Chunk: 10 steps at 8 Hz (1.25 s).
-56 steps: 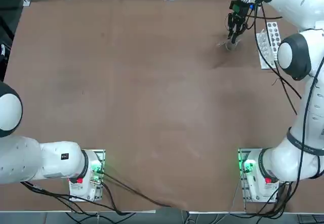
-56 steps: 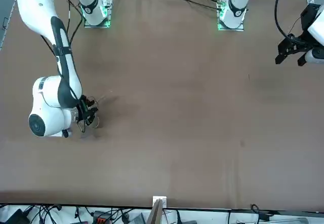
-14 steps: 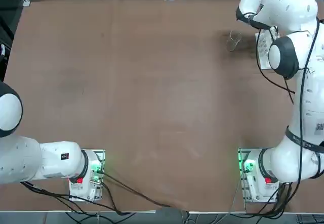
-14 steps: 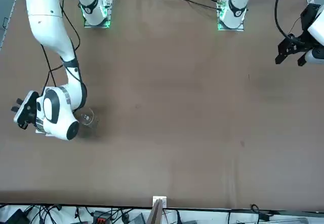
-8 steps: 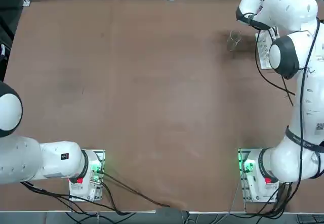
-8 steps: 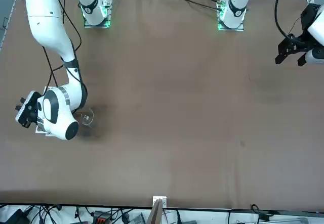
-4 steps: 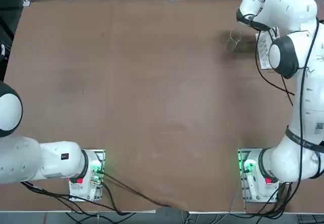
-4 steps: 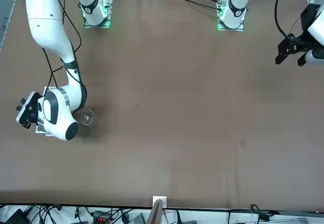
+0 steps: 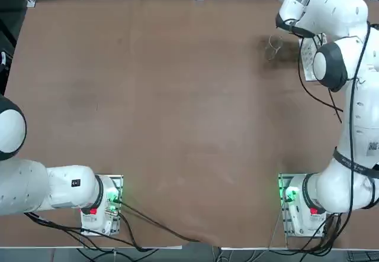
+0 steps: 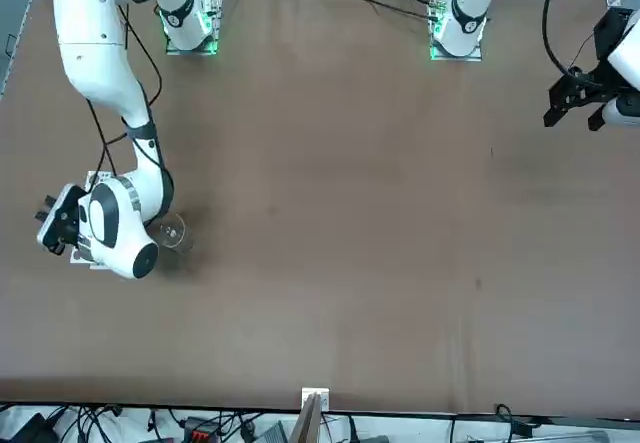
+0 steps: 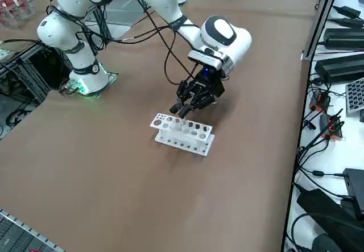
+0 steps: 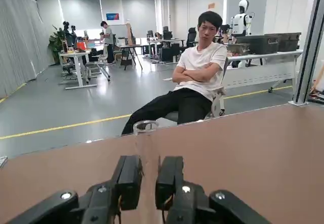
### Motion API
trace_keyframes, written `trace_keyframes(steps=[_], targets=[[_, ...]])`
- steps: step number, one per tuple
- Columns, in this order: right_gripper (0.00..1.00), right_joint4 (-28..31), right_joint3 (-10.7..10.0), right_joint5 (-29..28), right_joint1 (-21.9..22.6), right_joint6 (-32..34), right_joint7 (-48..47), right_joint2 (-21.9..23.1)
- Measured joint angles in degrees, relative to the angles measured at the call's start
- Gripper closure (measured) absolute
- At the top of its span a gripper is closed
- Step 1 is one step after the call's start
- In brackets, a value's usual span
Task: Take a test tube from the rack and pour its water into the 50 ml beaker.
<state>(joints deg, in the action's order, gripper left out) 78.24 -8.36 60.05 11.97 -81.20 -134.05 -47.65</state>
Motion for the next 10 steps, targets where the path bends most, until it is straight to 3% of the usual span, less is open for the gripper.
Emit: trace_keyframes(steps=[10], targets=[[0.8, 0.0, 0.0, 0.5, 0.3, -1.1, -1.2, -3.1]])
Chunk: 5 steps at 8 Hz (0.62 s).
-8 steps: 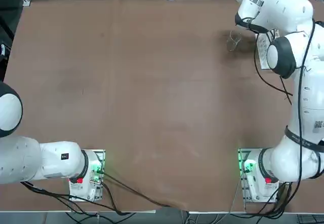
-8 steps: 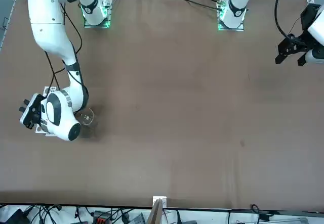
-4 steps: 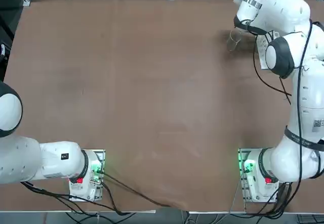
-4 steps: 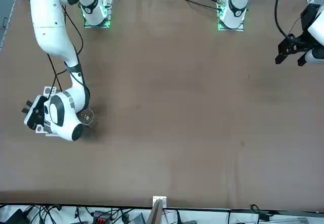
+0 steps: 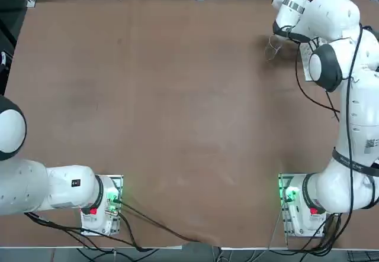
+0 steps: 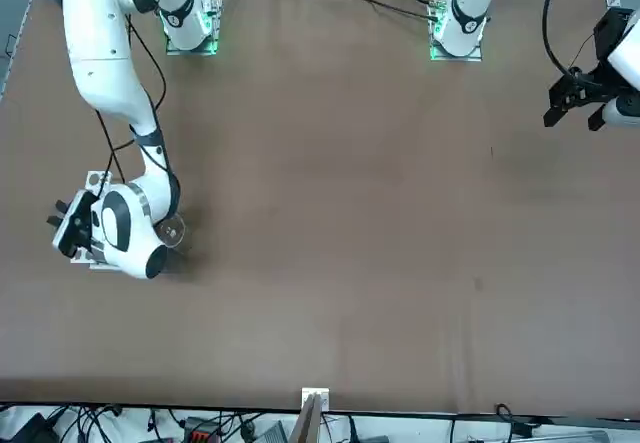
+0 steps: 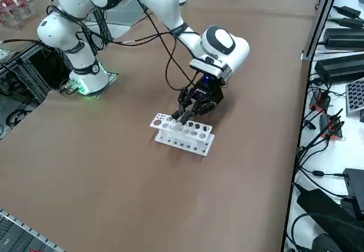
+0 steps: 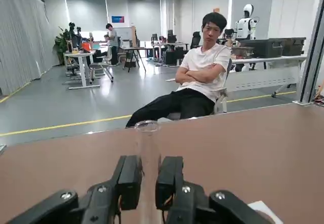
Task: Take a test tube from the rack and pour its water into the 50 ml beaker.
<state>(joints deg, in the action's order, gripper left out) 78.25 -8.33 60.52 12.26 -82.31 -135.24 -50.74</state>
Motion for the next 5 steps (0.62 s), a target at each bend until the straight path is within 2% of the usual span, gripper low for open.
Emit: trace_keyframes(steps=[5], targets=[[0.8, 0.0, 0.0, 0.0, 0.1, -0.2, -0.1, -0.3]])
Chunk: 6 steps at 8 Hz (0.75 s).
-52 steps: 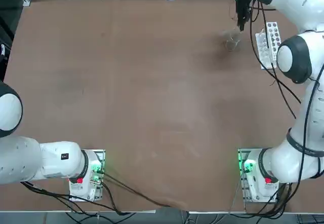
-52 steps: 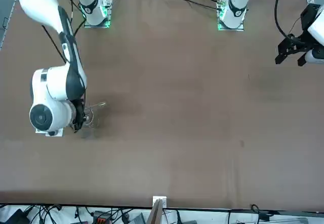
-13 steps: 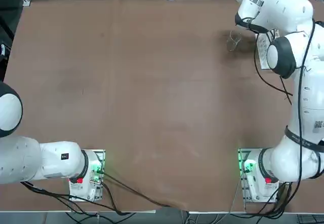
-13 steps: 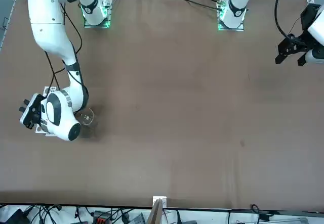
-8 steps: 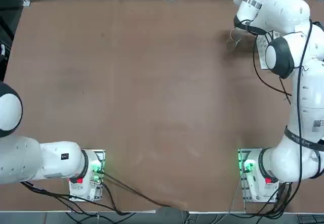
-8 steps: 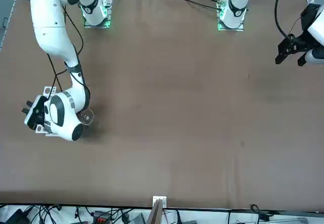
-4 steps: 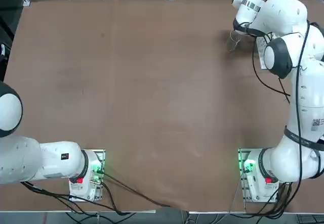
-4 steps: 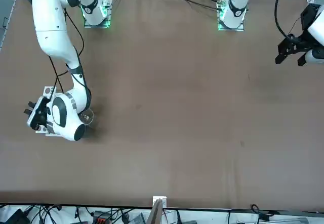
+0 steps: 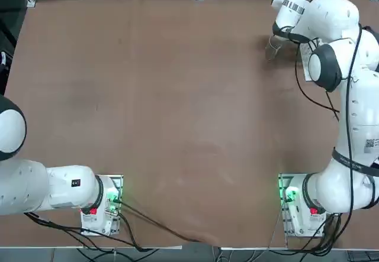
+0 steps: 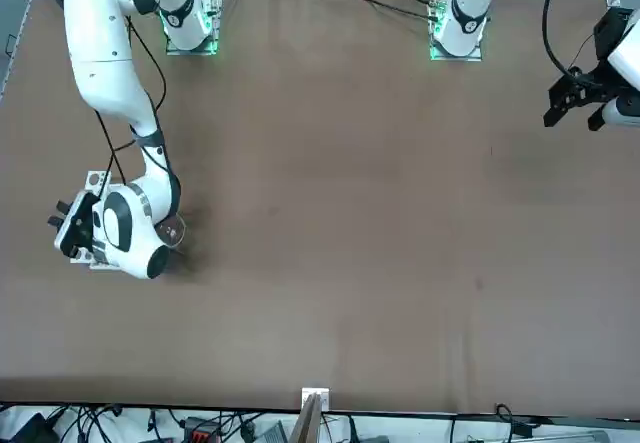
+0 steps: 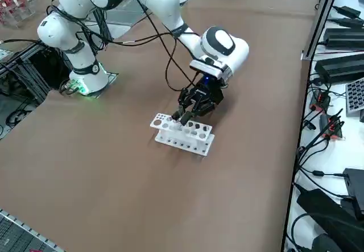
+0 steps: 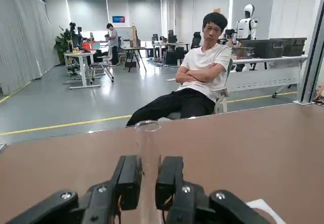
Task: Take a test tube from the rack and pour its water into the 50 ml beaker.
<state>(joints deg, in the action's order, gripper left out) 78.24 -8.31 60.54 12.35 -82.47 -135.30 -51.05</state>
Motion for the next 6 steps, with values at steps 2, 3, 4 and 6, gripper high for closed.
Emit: trace_keyframes(steps=[2, 3, 4, 6], targets=[[0.8, 0.0, 0.0, 0.3, 0.4, -0.1, -0.1, -0.6], [0.8, 0.0, 0.0, 0.3, 0.6, -0.1, -0.1, -0.6], [0.8, 0.0, 0.0, 0.3, 0.6, -0.1, -0.1, -0.6], [0.8, 0.0, 0.0, 0.3, 0.6, -0.1, -0.1, -0.6]])
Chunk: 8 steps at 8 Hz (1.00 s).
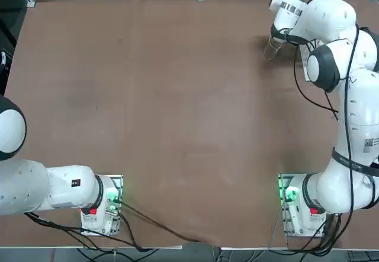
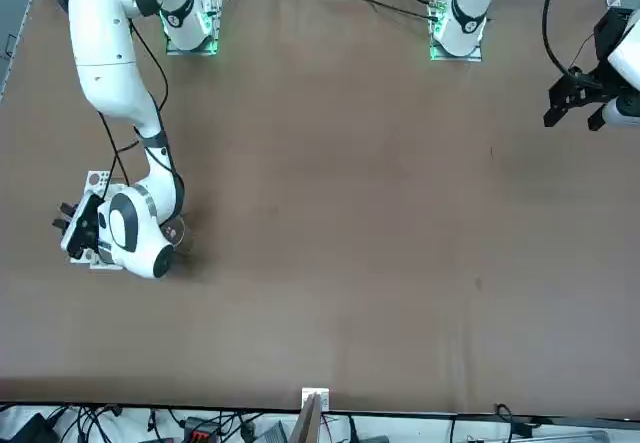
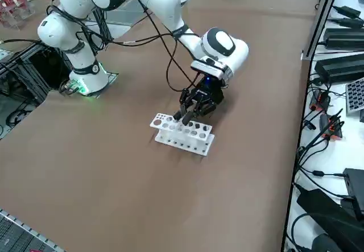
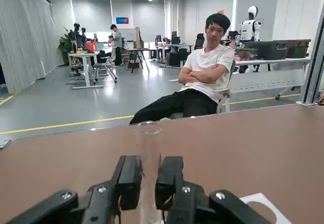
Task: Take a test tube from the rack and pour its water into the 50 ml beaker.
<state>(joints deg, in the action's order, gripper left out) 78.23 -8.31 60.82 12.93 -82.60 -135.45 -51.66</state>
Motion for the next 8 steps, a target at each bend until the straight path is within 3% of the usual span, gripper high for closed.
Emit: trace_keyframes(steps=[8], targets=[[0.8, 0.0, 0.0, 0.4, -0.3, -0.5, 0.0, -0.6]])
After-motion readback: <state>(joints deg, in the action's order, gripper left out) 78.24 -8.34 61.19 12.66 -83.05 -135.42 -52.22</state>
